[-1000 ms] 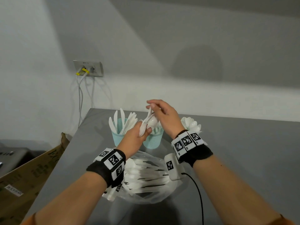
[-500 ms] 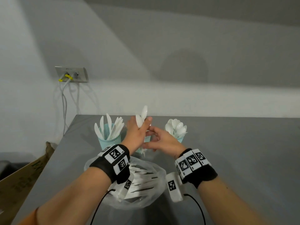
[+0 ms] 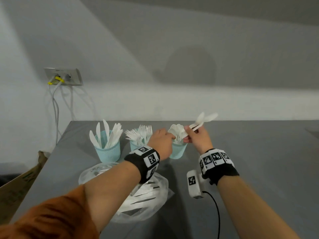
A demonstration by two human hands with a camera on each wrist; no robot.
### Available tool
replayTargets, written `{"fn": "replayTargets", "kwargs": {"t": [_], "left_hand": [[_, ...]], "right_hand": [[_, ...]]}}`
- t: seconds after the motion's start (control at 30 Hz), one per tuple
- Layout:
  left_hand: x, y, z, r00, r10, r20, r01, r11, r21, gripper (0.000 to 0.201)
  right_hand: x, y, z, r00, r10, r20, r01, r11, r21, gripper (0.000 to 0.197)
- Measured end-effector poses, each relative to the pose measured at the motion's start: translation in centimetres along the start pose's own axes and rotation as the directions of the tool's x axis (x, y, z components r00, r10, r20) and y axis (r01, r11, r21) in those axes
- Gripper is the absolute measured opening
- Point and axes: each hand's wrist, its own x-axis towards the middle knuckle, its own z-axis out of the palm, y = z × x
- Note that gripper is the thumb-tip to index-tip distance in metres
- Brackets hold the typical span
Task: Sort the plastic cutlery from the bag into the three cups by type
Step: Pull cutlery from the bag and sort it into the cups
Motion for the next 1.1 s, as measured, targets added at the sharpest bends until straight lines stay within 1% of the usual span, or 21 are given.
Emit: {"fn": "replayTargets", "kwargs": {"t": [0.03,0.1,0.17,0.23,0.27,0.3,0.33,0.4,0.43,0.47,0.53,0.63,0.73,0.77,0.83,0.87,0.93,1.0,1.03,1.1], "left_hand": [[0.2,0.1,0.5,1.000,-0.004,0.025,0.003,0.997,0.075,0.034],[0.6,0.1,0.9,1.000,0.001,0.020,-0.003,0.992,0.128,0.033],[0.9,0.1,1.2,1.000,0.014,-0.002,-0.014,0.994,0.108,0.028],[1.0,0.1,1.2,1.000,0.026,-0.010,-0.025,0.998,0.063,0.023],[1.0,0.1,1.3,0.999,0.039,-0.020,-0.038,0.999,0.038,0.021],[1.0,0.1,1.3,0.999,0.046,-0.026,-0.045,0.999,0.012,0.020],[0.9,0.1,1.4,0.998,0.048,-0.035,-0.048,0.999,-0.010,0.019],[1.0,0.0,1.5,0.999,0.031,-0.041,-0.033,0.999,-0.035,0.019],[1.1,0.0,1.5,0.999,0.019,-0.041,-0.020,0.999,-0.037,0.021],[1.1,0.0,1.5,0.999,0.008,-0.042,-0.009,0.999,-0.032,0.025],[1.4,0.0,1.5,0.999,-0.009,-0.039,0.009,1.000,-0.013,0.031],[1.8,0.1,1.4,1.000,-0.015,-0.025,0.015,1.000,0.002,0.034],[1.8,0.2,1.2,0.999,-0.031,-0.015,0.031,1.000,0.004,0.030],[1.8,0.2,1.2,0.999,-0.033,-0.019,0.033,0.999,0.001,0.030],[1.2,0.0,0.8,0.999,-0.022,-0.030,0.022,1.000,-0.021,0.029],[0.7,0.0,0.3,0.999,-0.010,-0.045,0.008,0.999,-0.046,0.028],[-1.0,-0.5,-0.9,0.995,0.023,-0.097,-0.033,0.994,-0.106,0.025],[-3.5,-1.5,-2.2,0.991,0.022,-0.130,-0.043,0.985,-0.167,0.019],[-5.0,-2.3,-2.7,0.992,0.005,-0.127,-0.030,0.981,-0.193,0.017],[-7.9,-4.4,-3.4,0.993,-0.064,-0.102,0.038,0.972,-0.233,0.012]], "right_hand": [[0.2,0.3,-0.1,1.000,0.020,-0.014,-0.020,1.000,-0.006,0.018],[0.5,0.8,-0.1,0.999,0.034,-0.037,-0.036,0.998,-0.051,0.011],[1.0,0.9,-0.1,0.996,0.014,-0.090,-0.025,0.992,-0.123,0.009],[1.3,0.7,0.0,0.991,-0.024,-0.134,-0.002,0.982,-0.188,0.015],[1.5,0.7,0.1,0.991,-0.040,-0.126,0.012,0.977,-0.211,0.016],[1.6,0.6,0.3,0.995,-0.040,-0.089,0.018,0.972,-0.235,0.014],[1.6,0.5,0.5,0.999,-0.029,-0.032,0.019,0.963,-0.268,0.010],[1.5,0.7,1.1,0.997,0.007,0.079,0.023,0.928,-0.371,0.012],[1.5,0.7,1.4,0.994,0.017,0.107,0.031,0.900,-0.434,0.012],[1.5,0.7,1.6,0.993,0.012,0.117,0.046,0.873,-0.486,0.012],[1.5,0.7,1.9,0.995,0.007,0.095,0.044,0.847,-0.529,0.019],[1.4,0.5,1.9,0.999,0.007,0.036,0.011,0.877,-0.480,0.032],[1.2,0.8,1.7,1.000,-0.021,-0.010,0.015,0.910,-0.414,0.044],[1.2,0.9,1.7,0.999,-0.041,-0.031,0.025,0.911,-0.412,0.045],[0.9,0.9,1.6,0.988,-0.130,-0.080,0.076,0.873,-0.482,0.044],[0.6,0.6,1.6,0.979,-0.182,-0.094,0.109,0.850,-0.515,0.041],[-0.3,0.1,2.0,0.961,-0.258,-0.095,0.182,0.855,-0.486,0.031],[-1.8,-0.6,3.0,0.954,-0.297,-0.031,0.262,0.883,-0.390,0.020],[-2.7,-0.9,3.8,0.954,-0.297,0.030,0.289,0.895,-0.341,0.015],[-5.0,-1.2,5.6,0.948,-0.260,0.181,0.302,0.916,-0.266,0.012]]}}
